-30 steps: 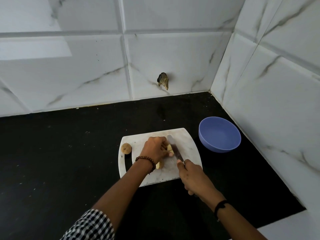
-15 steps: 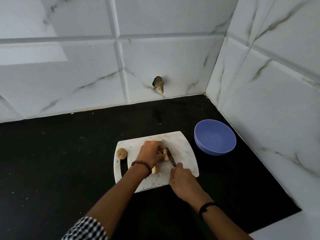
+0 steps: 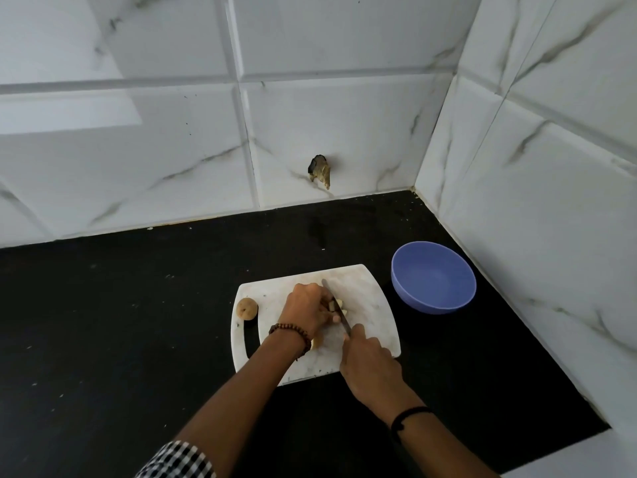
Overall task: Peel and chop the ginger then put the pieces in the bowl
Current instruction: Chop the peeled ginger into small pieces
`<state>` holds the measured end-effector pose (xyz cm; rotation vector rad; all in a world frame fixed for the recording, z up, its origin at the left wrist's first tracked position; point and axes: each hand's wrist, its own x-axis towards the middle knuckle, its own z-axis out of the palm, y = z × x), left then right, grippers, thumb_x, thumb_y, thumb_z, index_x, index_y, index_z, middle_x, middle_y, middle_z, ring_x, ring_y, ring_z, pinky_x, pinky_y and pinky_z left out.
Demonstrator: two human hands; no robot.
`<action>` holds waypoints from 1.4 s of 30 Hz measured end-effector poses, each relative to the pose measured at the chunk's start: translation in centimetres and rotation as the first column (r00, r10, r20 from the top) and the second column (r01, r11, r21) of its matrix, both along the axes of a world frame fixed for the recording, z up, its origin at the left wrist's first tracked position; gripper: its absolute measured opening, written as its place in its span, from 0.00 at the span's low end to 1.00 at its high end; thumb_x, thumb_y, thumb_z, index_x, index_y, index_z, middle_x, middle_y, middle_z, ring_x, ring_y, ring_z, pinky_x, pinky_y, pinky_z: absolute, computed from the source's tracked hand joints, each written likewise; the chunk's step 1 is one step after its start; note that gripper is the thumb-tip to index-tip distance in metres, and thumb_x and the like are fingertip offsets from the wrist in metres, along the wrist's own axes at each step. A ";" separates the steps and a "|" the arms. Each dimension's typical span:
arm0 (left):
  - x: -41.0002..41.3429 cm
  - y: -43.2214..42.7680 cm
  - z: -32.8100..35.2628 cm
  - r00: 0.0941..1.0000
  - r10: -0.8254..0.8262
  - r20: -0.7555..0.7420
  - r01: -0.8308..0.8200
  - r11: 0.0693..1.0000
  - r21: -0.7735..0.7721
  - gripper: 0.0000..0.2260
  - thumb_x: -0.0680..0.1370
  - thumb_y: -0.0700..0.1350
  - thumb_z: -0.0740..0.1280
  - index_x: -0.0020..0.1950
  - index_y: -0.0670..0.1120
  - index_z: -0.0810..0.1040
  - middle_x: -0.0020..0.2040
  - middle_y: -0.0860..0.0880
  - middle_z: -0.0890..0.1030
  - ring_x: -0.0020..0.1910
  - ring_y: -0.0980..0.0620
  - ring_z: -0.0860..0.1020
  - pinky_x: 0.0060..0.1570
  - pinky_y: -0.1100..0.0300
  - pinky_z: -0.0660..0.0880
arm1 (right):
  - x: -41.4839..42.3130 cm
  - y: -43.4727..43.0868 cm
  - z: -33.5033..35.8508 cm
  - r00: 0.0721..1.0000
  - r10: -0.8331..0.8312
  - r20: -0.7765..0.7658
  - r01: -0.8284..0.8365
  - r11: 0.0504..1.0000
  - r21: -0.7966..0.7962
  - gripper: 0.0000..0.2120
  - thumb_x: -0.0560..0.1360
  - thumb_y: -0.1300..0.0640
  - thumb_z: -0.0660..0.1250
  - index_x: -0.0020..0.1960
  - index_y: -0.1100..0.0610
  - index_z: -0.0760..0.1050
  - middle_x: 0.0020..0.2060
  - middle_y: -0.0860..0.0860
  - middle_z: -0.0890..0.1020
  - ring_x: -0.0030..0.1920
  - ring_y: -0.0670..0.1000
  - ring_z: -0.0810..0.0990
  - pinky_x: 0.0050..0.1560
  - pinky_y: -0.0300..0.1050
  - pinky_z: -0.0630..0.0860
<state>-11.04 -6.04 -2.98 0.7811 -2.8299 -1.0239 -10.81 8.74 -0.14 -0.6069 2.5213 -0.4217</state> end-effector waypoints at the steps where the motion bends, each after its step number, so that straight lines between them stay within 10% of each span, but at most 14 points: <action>1: 0.0 0.0 0.0 1.000 0.003 0.004 -0.003 1.000 0.001 0.11 0.72 0.45 0.74 0.52 0.46 0.83 0.47 0.48 0.82 0.45 0.52 0.80 0.51 0.61 0.78 | 0.0 0.1 0.1 1.000 0.012 -0.006 -0.012 1.000 0.003 0.10 0.84 0.51 0.54 0.62 0.53 0.65 0.54 0.53 0.78 0.49 0.51 0.78 0.48 0.45 0.73; 42: 0.4 1.9 0.8 0.997 -0.050 0.058 0.060 0.980 -0.191 0.09 0.74 0.47 0.72 0.49 0.43 0.82 0.46 0.47 0.80 0.44 0.50 0.78 0.47 0.53 0.79 | 0.2 7.5 4.0 0.992 0.118 0.046 -0.124 0.979 0.165 0.13 0.83 0.47 0.55 0.60 0.54 0.70 0.52 0.52 0.76 0.50 0.51 0.79 0.54 0.50 0.78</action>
